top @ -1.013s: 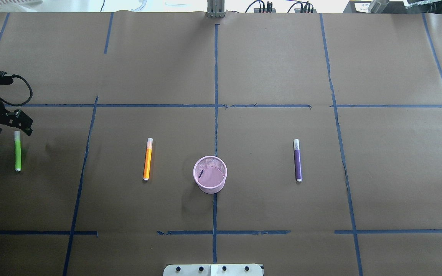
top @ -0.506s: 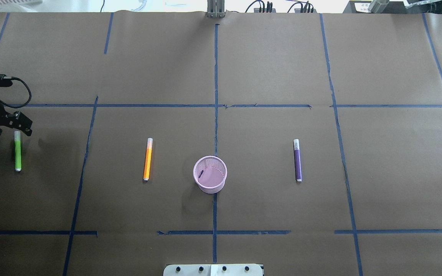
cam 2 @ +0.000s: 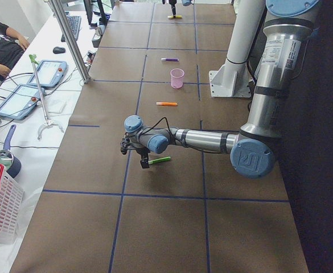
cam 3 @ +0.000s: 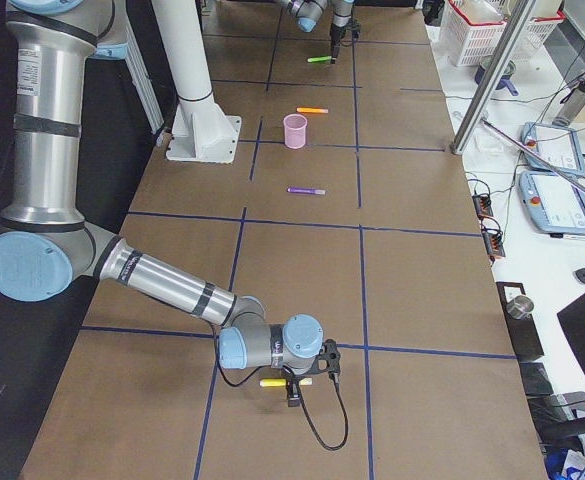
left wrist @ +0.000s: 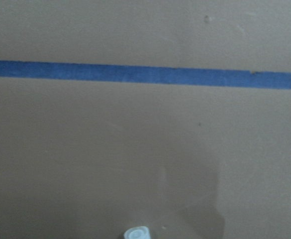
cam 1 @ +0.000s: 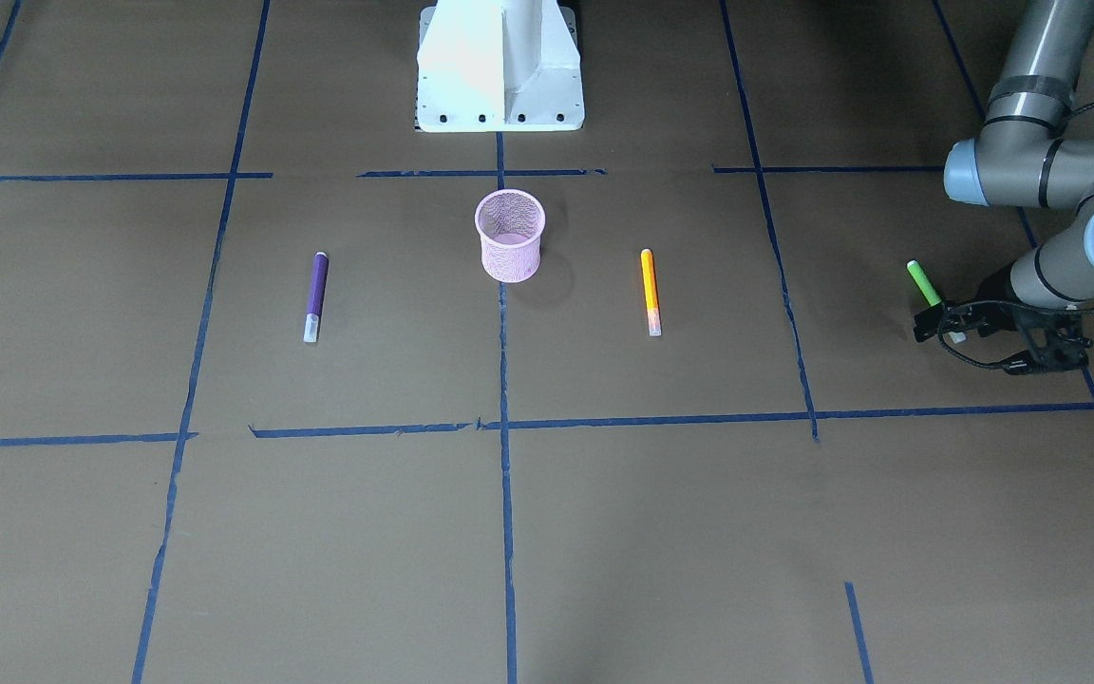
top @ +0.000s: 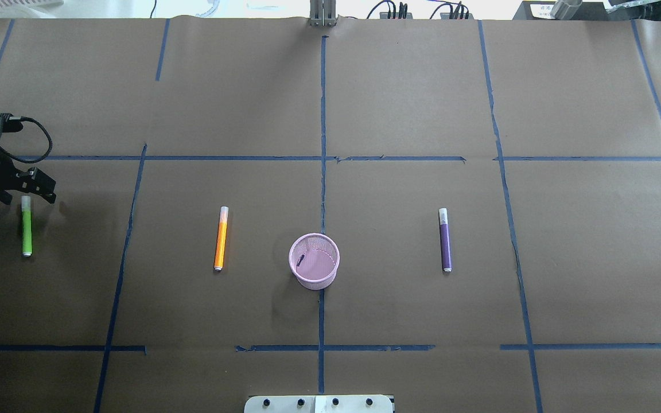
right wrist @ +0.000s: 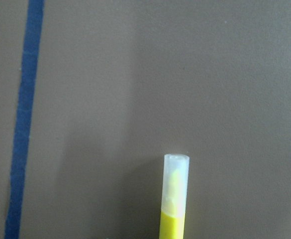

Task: Collect pens into pen holder
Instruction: 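Lower the left gripper and close it on the green marker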

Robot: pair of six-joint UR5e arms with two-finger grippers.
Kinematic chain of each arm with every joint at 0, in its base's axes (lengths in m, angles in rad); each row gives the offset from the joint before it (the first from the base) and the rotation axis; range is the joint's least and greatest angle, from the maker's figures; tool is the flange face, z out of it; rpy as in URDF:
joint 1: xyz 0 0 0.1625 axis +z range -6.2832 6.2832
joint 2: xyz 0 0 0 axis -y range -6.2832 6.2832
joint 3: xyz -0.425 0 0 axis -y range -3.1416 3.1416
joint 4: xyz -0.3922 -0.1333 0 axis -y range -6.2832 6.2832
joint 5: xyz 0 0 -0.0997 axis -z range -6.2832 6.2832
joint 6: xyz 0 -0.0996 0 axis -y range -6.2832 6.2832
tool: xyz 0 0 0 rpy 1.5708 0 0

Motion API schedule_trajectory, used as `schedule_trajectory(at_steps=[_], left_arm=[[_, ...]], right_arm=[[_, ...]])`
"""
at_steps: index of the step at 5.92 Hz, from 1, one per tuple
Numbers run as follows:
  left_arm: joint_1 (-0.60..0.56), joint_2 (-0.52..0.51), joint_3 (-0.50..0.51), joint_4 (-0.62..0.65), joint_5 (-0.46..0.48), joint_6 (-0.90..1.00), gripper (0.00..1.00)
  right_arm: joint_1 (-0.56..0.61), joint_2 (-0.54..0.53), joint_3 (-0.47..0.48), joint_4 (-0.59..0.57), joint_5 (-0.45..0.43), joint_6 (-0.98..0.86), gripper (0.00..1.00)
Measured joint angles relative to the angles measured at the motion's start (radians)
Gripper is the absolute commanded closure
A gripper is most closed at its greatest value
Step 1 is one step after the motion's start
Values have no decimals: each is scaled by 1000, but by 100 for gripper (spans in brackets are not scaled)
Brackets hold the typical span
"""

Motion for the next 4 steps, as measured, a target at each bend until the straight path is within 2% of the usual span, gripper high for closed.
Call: schedule_trajectory(at_steps=[4], left_arm=[[2,1,-5,-13,1,-12,0]], right_arm=[[-1,3,-1,0,-1,0,0]])
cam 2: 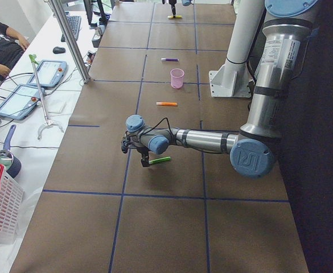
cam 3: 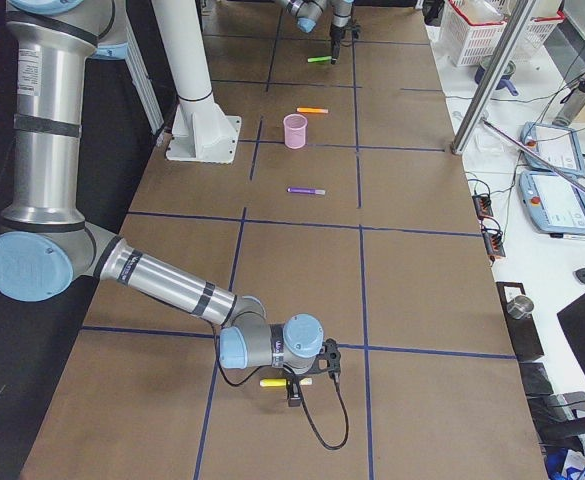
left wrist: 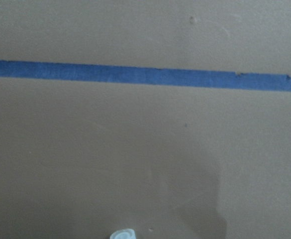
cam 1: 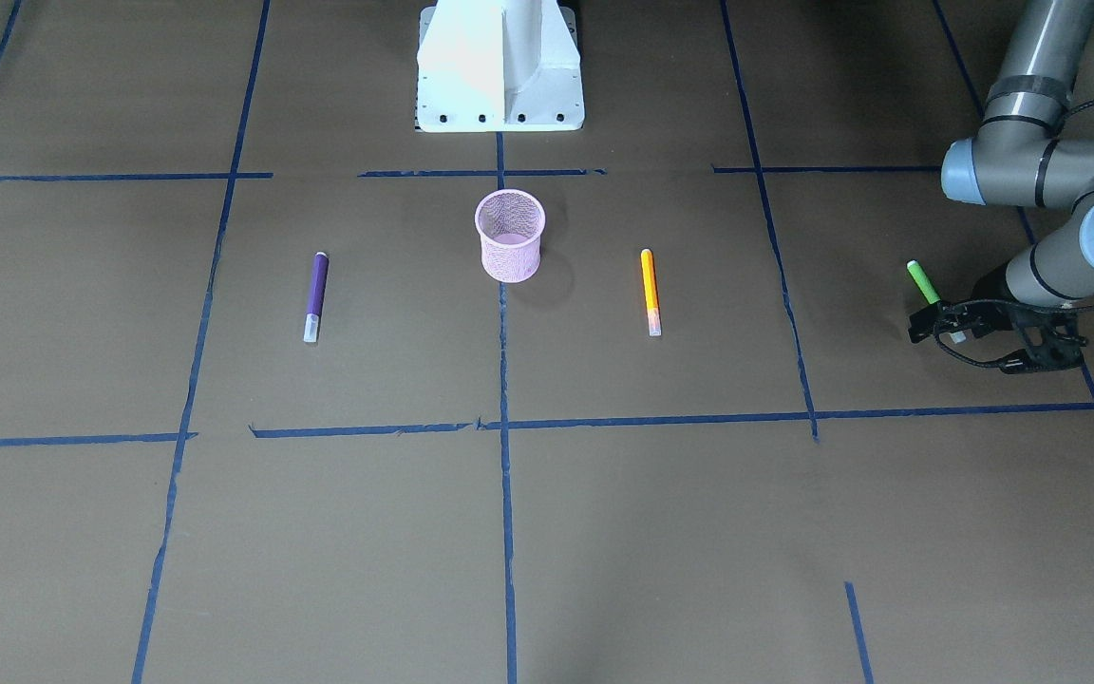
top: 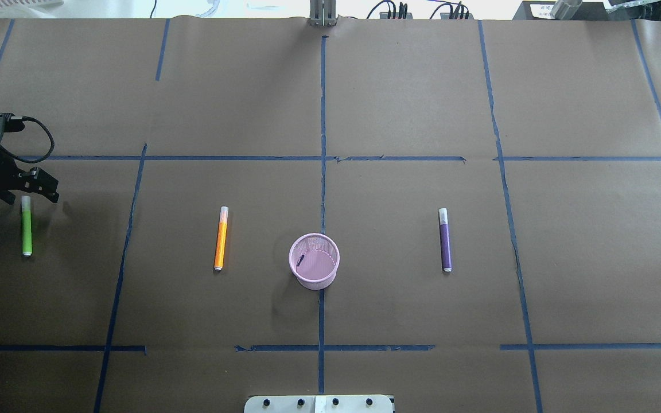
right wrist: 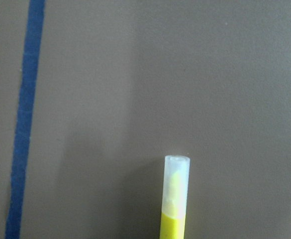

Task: Collect pens into pen holder
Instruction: 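Lower the left gripper and close it on the green marker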

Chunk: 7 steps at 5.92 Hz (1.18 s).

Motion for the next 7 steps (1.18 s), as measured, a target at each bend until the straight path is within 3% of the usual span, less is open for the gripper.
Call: schedule_trajectory(at_steps=[1,3,5,7], left_arm=[[-1,1,-1,0,1,1,1],[-2,1,-2,0,1,5,37],[-2,2,-3,0,1,6,57],[-2,2,-5,0,1,7,91]], right_arm=[[-1,2,-1,-1,0,0,0],[-1,4,-2,-1,0,0,0],[-2,5,-3,-1,0,0,0],[-2,5,-3,-1,0,0,0]])
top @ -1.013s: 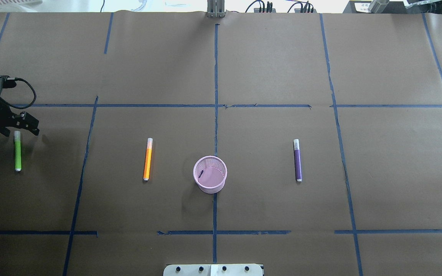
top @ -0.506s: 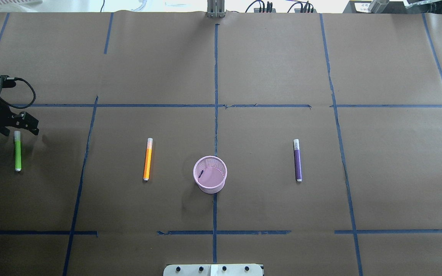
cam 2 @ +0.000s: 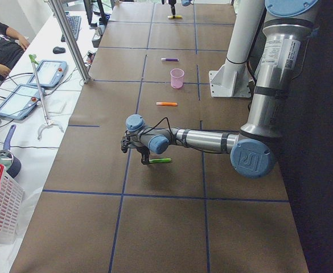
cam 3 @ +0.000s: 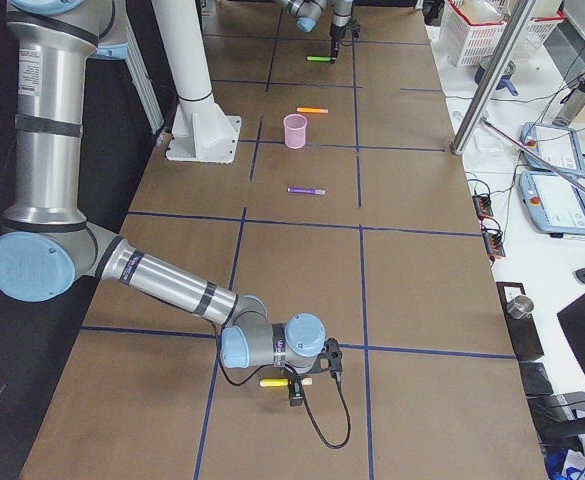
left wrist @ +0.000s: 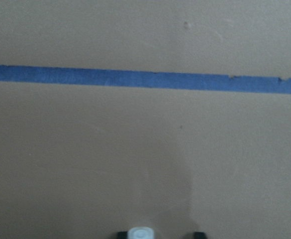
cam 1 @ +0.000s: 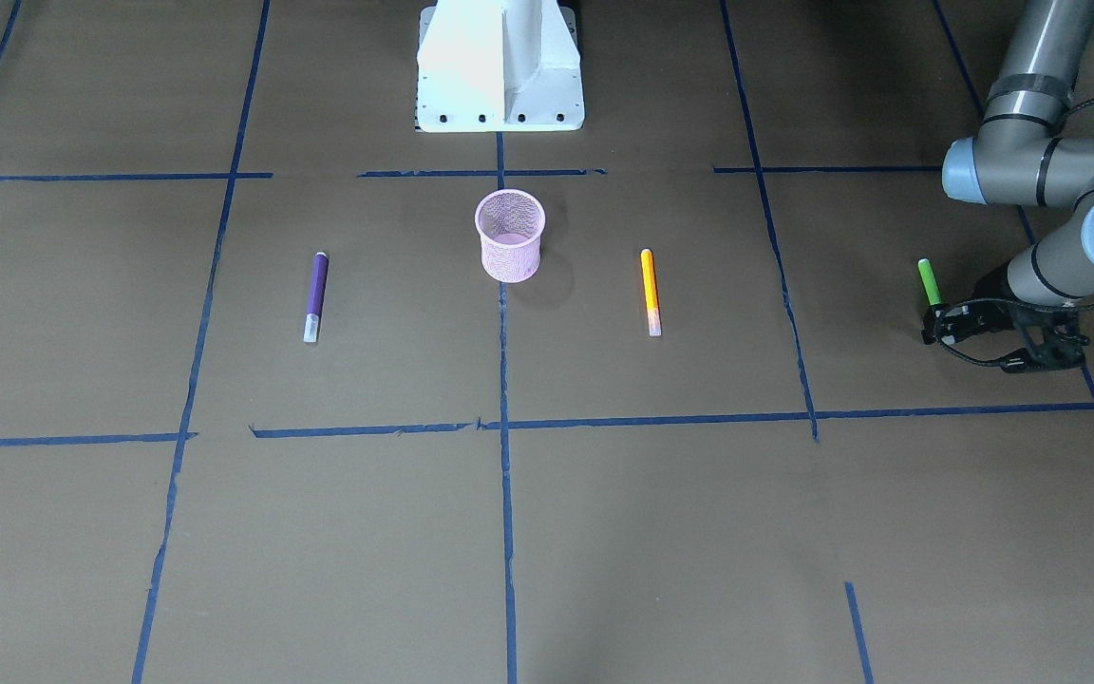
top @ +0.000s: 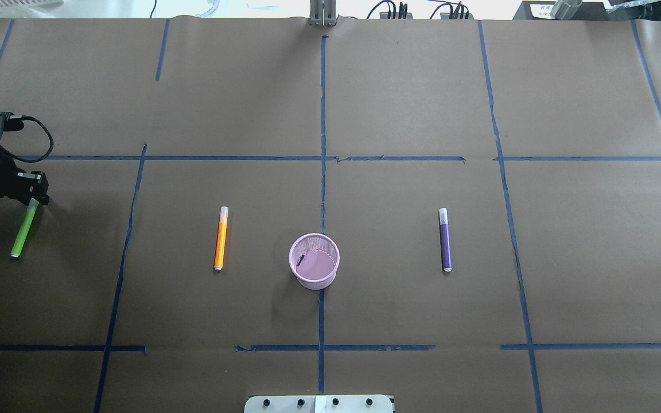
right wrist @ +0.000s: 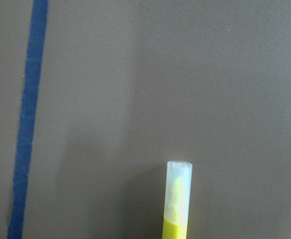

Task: Collect pens into pen holder
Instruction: 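Lower the left gripper and close it on the green marker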

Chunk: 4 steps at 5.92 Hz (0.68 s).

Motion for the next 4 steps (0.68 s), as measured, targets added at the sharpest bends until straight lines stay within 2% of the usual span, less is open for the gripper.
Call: schedule_trajectory(at_steps=[1,4], left_arm=[[0,0,-1,0,-1,1,95],[0,-1,-11,2,-2,4,98]], right_arm=[[0,0,-1,0,0,0,0],[0,0,-1,0,0,0,0]])
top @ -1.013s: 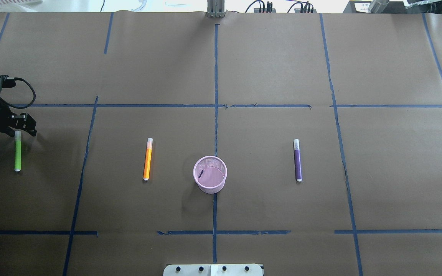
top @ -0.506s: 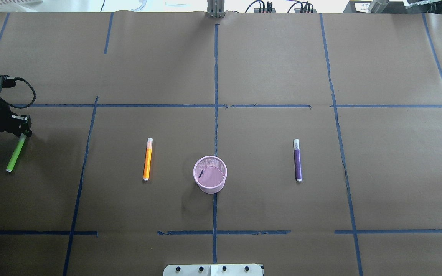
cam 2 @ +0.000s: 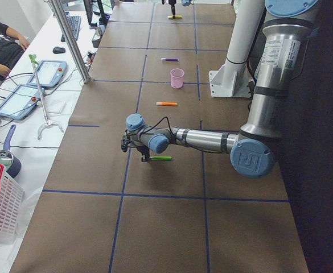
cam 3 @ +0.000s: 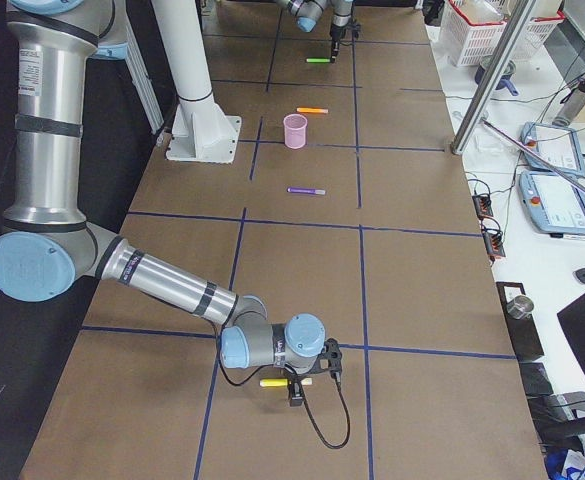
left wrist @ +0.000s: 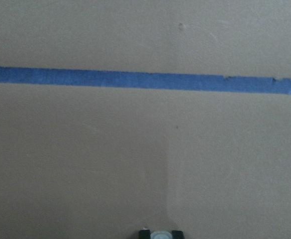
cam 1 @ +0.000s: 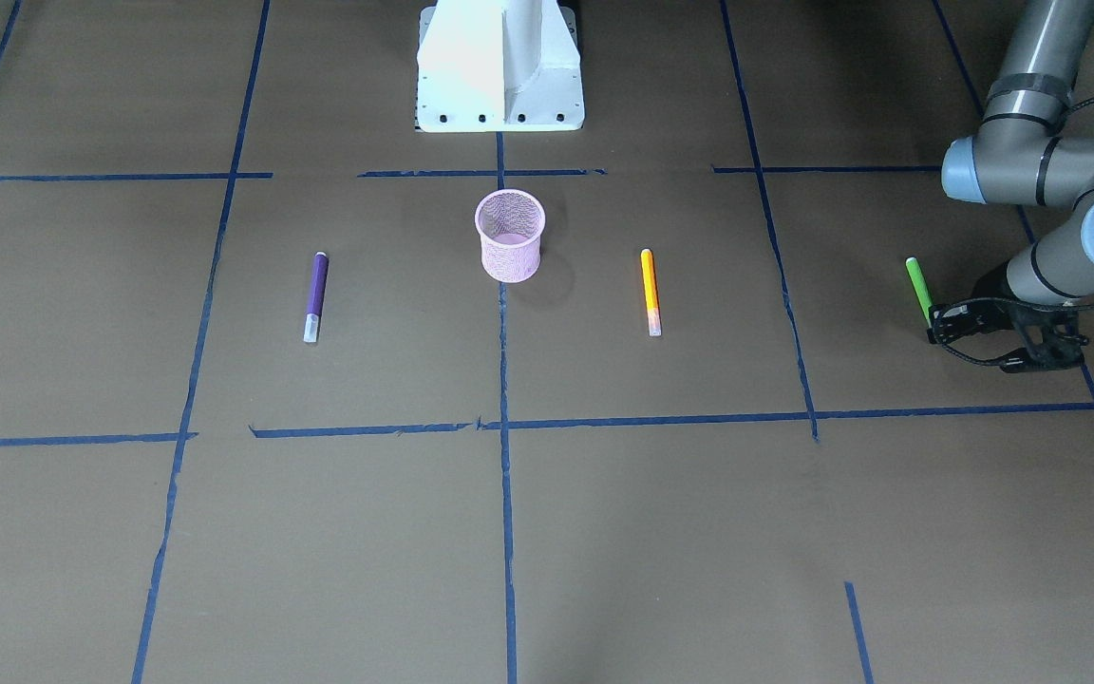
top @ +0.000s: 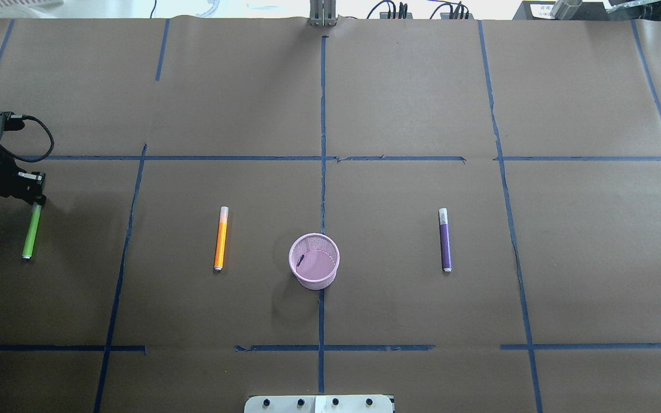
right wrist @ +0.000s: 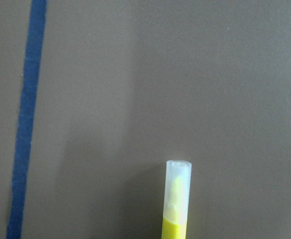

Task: Collect pens into pen holder
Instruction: 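Lower the left gripper and close it on the green marker, then lift the green marker and carry it over the pink cup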

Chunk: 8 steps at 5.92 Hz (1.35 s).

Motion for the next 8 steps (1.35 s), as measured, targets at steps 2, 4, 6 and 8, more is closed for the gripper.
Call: schedule_trajectory(at_steps=[2,4,6,8], left_arm=[[-23,-3,-60,6,-6,30,100],[-77,-14,-111,62,-9,125,100],[-112,-112,-166,158,-3,200,100],[-105,-276,-178,177,34,205,100]], right_arm=[[0,0,0,0,0,0,0],[0,0,0,0,0,0,0],[0,0,0,0,-1,0,0],[0,0,0,0,-1,0,0]])
